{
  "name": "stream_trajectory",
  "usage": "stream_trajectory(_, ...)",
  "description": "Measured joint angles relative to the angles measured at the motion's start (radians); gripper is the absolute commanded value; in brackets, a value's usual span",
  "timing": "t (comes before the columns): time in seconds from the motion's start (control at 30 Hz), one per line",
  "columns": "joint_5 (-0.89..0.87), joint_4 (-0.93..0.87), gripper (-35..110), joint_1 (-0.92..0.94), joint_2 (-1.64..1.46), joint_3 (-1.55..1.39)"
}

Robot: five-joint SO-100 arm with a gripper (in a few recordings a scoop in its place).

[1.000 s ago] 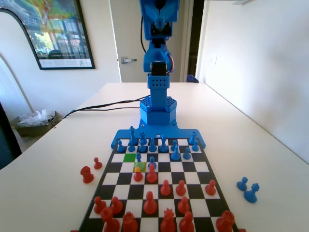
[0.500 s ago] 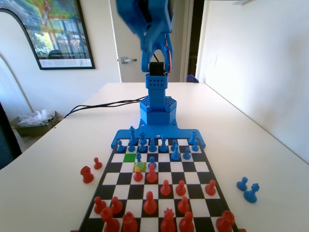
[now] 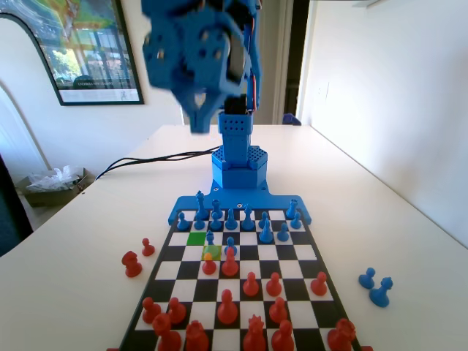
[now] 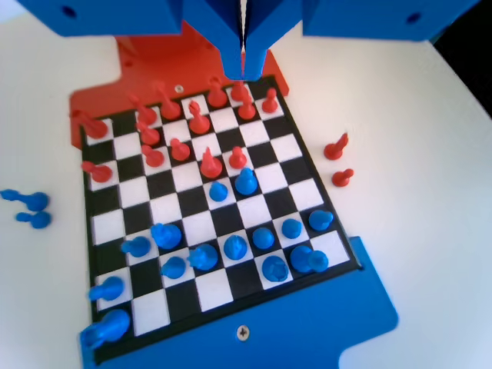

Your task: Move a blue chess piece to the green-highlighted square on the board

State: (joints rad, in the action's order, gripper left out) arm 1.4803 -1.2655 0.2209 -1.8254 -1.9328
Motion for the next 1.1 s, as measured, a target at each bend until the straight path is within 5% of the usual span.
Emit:
stream_trajectory(0.63, 0.034, 0.382, 7, 0.069, 0.006, -0.311)
stream_trajectory(1.1, 0.032, 0.37, 8, 0.023, 0.086, -0.313)
